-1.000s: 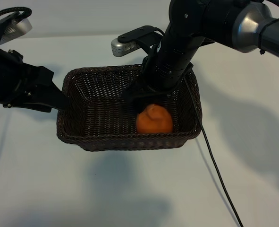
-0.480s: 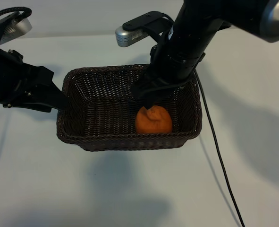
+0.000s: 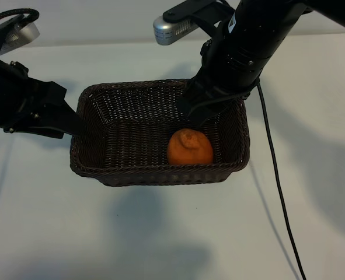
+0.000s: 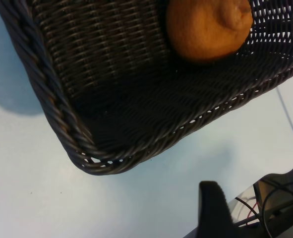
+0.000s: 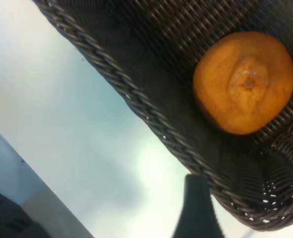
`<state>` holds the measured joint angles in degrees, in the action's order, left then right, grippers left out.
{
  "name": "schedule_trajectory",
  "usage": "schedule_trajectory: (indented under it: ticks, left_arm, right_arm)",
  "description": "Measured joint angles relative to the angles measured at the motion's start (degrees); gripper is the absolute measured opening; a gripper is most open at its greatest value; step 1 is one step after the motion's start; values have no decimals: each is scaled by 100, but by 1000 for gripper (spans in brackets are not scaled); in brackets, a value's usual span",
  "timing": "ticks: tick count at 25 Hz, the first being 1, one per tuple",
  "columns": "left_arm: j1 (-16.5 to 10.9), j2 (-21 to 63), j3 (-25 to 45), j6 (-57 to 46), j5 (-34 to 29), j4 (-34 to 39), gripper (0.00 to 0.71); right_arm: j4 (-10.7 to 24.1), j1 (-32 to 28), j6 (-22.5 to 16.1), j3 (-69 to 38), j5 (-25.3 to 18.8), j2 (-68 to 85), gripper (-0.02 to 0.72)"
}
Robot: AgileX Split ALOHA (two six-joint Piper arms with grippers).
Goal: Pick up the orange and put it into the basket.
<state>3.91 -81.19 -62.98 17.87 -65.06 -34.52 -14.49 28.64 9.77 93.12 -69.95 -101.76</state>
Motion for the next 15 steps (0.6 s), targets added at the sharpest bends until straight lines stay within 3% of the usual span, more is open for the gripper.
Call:
schedule_trajectory:
  ticks: [10, 15]
  left_arm:
    - [0, 0, 0, -7, 0, 0, 452]
    - [0, 0, 0, -7, 0, 0, 452]
  right_arm:
    - [129, 0, 110, 0, -11, 237, 430]
    - [457, -11, 84, 0, -11, 504, 421]
